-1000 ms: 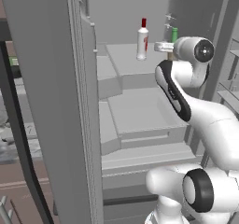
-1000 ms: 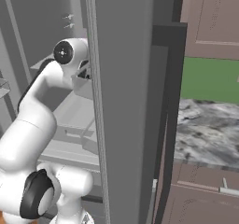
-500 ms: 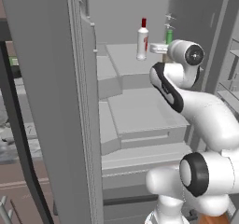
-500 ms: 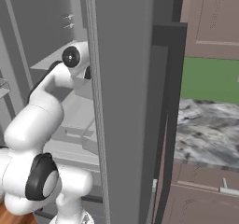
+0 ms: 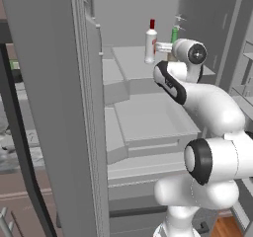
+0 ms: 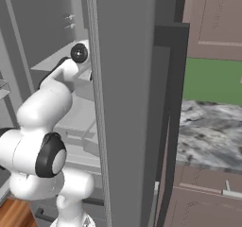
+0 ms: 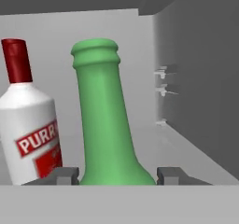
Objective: Place the beer and liquor on the top shelf of the fridge to keep them out of children's reach, and place the peach on lower shelves for easy access.
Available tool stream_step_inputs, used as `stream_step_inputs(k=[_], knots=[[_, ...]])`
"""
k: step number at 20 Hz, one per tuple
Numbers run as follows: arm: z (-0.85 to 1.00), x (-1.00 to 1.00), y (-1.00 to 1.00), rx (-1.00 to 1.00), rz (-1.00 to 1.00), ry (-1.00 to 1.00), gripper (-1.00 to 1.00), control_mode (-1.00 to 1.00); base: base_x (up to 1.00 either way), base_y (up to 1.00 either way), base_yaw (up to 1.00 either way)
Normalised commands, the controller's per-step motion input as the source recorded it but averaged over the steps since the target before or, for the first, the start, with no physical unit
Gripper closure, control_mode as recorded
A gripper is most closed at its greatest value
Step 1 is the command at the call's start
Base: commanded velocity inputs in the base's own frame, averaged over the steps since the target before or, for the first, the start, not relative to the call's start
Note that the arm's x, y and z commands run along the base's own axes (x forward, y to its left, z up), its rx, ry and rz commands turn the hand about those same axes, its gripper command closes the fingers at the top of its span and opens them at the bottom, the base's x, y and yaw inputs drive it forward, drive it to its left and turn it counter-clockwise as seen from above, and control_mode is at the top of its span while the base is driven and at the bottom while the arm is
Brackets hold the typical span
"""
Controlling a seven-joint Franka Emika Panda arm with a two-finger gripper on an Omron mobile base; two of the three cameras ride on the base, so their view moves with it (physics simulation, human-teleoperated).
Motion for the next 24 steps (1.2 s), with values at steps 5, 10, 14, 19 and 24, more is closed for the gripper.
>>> stream_step_inputs(k=[5, 10, 14, 19, 24], knots=[[-0.10, 0.34, -0.24, 0.02, 0.00, 0.00, -1.00, -1.00, 0.00, 0.00, 0.00], [-0.01, 0.06, -0.22, 0.00, 0.00, 0.00, -1.00, -1.00, 0.00, 0.00, 0.00], [0.00, -0.01, 0.00, 0.00, 0.00, 0.00, -1.00, -1.00, 0.00, 0.00, 0.00], [0.00, -0.23, 0.13, -0.02, 0.00, -0.06, -1.00, -1.00, 0.00, 0.00, 0.00], [0.11, -0.25, 0.41, -0.08, 0.00, -0.01, -1.00, -1.00, 0.00, 0.00, 0.00]])
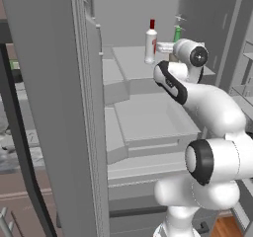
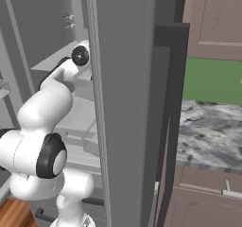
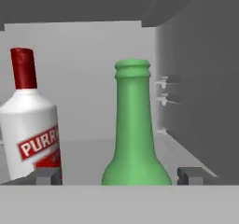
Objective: Place the beer and liquor on the top shelf of the fridge to keep them out of children's reach, and place the peach on lower shelves for easy access.
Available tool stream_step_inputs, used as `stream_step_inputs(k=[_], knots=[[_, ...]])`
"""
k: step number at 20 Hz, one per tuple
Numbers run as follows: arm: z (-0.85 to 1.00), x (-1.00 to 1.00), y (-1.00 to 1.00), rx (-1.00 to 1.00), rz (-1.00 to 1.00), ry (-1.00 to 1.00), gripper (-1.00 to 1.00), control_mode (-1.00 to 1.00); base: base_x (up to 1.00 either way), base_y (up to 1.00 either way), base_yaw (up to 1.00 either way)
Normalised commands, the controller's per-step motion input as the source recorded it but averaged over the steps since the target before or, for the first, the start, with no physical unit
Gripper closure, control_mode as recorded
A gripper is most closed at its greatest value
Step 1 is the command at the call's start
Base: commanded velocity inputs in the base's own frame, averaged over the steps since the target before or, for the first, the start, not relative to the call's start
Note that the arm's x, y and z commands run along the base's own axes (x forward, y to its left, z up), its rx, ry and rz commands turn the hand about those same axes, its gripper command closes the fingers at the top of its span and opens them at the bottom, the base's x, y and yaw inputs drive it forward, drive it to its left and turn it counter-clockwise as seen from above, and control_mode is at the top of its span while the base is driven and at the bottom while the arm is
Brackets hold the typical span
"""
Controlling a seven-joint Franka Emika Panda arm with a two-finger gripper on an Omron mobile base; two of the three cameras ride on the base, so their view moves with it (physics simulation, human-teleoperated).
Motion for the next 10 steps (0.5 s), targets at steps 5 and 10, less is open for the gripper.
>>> stream_step_inputs(k=[5, 10], knots=[[0.20, -0.42, 0.28, -0.10, 0.00, 0.01, -1.00, -1.00, 0.00, 0.00, 0.00], [0.16, -0.72, 0.15, -0.13, 0.00, 0.14, -1.00, -1.00, 0.00, 0.00, 0.00]])
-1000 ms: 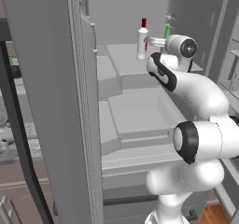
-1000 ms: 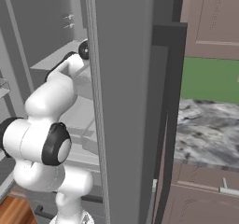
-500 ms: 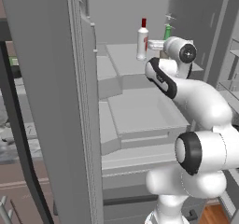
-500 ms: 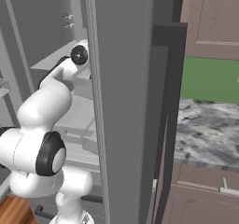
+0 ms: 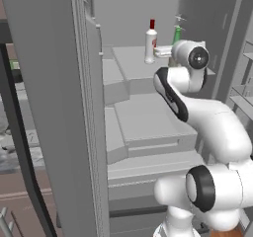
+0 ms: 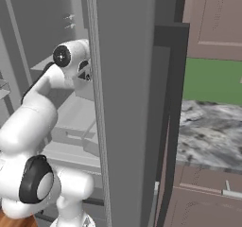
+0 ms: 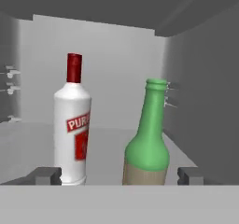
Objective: Place the beer and liquor on the top shelf of the fridge to keep them out of children's reach, and place the peach on lower shelves for easy access.
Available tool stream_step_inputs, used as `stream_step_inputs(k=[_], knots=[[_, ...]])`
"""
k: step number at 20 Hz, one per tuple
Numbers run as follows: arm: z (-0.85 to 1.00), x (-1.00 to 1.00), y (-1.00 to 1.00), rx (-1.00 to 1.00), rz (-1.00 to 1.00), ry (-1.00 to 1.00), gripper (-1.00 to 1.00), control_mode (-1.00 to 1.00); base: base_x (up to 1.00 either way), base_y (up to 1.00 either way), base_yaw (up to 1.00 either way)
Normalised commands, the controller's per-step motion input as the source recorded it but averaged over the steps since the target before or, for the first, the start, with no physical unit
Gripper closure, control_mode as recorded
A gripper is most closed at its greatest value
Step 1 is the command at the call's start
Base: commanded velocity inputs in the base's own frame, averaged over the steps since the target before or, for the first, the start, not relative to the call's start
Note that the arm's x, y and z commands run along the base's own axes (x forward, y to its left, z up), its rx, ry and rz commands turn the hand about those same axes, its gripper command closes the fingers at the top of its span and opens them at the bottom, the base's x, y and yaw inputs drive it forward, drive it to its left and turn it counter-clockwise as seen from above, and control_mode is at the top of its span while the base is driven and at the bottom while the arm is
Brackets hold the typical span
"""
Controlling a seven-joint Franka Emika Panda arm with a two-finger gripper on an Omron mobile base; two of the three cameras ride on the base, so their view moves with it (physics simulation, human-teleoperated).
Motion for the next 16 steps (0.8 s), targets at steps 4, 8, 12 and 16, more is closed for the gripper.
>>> stream_step_inputs(k=[4, 8, 12, 16], knots=[[0.00, -0.88, 0.05, -0.12, 0.00, 0.27, -1.00, -1.00, 0.00, 0.00, 0.00], [-0.09, -0.97, 0.04, -0.05, 0.00, 0.29, -1.00, -1.00, 0.00, 0.00, 0.00], [-0.31, -1.00, 0.00, 0.00, 0.00, 0.22, -1.00, -1.00, 0.00, 0.00, 0.00], [-0.54, -1.00, 0.07, 0.00, 0.00, 0.10, -1.00, -1.00, 0.00, 0.00, 0.00]])
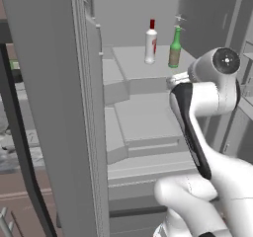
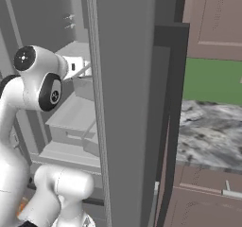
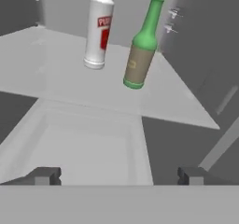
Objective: Place the beer and liquor on the top shelf of the fridge to keep them out of children's reach, and place the peach on lower shelves for easy access.
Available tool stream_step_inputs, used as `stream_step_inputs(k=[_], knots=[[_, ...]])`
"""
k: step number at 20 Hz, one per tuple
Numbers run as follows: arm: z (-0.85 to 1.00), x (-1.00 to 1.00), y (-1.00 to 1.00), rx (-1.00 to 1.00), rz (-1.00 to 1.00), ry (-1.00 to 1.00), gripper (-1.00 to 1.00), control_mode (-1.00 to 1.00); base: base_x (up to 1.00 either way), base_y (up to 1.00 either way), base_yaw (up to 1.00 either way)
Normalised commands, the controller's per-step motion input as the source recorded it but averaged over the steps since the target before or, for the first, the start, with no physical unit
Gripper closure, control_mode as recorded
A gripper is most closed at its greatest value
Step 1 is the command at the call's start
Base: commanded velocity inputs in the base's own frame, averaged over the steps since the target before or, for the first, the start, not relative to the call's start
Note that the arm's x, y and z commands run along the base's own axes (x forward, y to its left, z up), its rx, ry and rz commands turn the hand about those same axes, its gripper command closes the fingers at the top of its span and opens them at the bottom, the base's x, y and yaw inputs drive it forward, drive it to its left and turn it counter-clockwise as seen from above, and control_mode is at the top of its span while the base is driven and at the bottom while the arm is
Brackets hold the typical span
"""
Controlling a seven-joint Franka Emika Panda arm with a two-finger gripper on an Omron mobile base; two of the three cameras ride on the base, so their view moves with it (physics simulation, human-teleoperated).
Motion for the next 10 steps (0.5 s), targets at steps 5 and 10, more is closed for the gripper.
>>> stream_step_inputs(k=[5, 10], knots=[[-0.59, -0.89, 0.35, 0.01, 0.02, 0.01, -1.00, -1.00, 0.00, 0.00, 0.00], [-0.16, -0.41, 0.36, 0.01, 0.02, 0.05, -1.00, -1.00, 0.00, 0.00, 0.00]])
